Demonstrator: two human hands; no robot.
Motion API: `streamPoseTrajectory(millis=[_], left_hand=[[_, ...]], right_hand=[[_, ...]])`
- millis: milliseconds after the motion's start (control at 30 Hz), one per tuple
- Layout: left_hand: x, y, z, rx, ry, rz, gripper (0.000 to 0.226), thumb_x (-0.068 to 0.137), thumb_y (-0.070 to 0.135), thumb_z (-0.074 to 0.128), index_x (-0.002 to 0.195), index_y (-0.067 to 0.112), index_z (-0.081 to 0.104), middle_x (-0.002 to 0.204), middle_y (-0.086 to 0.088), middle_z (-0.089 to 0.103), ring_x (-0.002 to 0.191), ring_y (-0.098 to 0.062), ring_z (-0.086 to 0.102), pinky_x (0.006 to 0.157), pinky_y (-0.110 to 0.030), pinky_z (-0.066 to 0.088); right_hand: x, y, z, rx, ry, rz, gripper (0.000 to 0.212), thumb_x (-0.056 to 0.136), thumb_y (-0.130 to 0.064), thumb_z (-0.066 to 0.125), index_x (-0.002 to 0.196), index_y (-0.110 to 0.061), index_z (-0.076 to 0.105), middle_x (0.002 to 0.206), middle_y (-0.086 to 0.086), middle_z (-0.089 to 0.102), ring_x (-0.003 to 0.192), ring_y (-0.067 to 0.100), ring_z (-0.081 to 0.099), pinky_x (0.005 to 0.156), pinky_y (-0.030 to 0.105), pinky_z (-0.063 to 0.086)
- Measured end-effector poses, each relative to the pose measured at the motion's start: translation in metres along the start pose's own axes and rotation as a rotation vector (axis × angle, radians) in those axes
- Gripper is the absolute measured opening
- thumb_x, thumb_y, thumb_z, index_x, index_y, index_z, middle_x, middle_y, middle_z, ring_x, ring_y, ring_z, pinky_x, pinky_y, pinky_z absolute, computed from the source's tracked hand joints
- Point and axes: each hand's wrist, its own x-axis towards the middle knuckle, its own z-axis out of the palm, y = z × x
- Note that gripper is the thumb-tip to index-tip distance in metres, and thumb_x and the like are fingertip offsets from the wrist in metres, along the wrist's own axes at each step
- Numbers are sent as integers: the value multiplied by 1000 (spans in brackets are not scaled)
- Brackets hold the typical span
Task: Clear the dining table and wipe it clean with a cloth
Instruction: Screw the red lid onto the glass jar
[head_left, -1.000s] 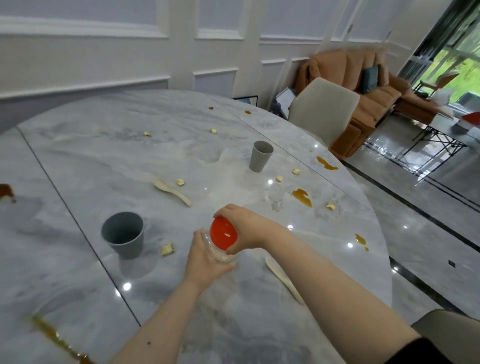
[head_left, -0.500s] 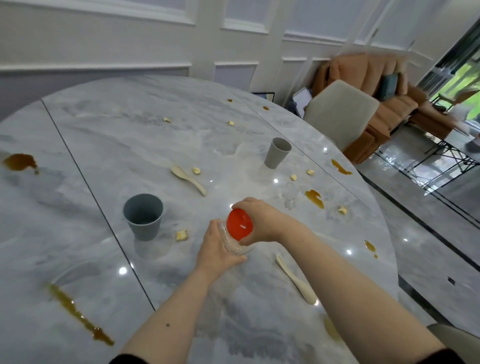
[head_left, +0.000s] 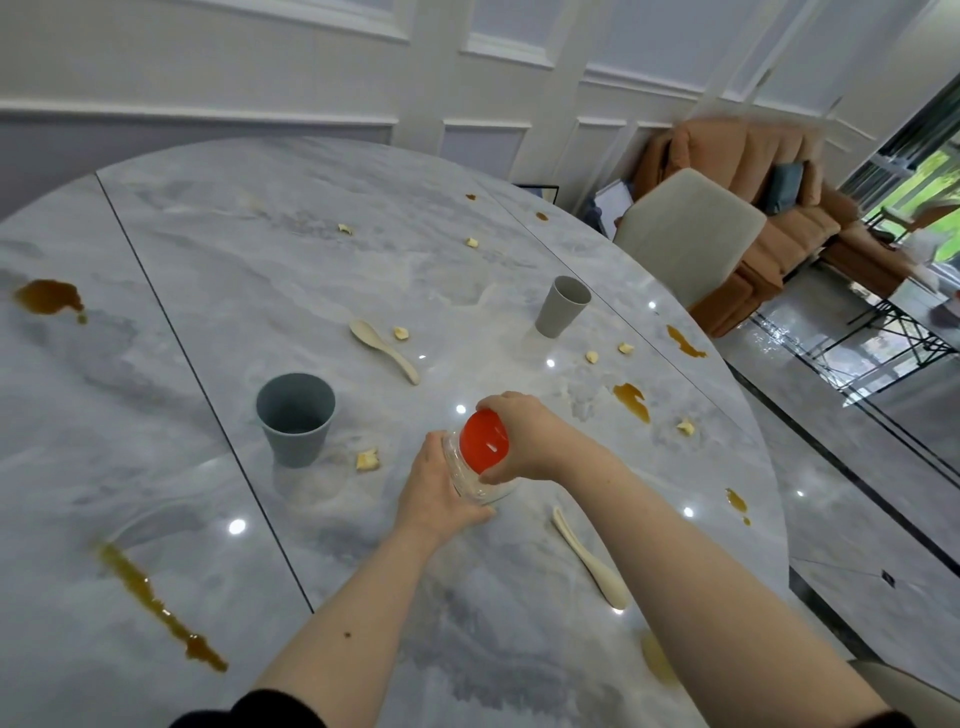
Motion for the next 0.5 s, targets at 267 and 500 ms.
streamPoseTrajectory(millis=[267, 500], left_hand=[[1, -1, -1, 38, -7, 11, 93, 34, 47, 85, 109, 29, 32, 108, 10, 49, 100, -13, 53, 78, -39, 53], [0, -1, -1, 23, 0, 10, 90, 34, 46, 83, 107, 30, 33, 107, 9, 50, 99, -13, 54, 78, -39, 53]], right_hand=[[-1, 4, -5, -28, -30, -102, 83, 65, -23, 83, 136, -25, 40, 135, -4, 46, 124, 17, 42, 94, 29, 44], [3, 0, -7, -99, -58, -86, 83, 67, -28, 81, 139, -22, 40, 134, 0, 47, 125, 20, 43, 98, 34, 45]])
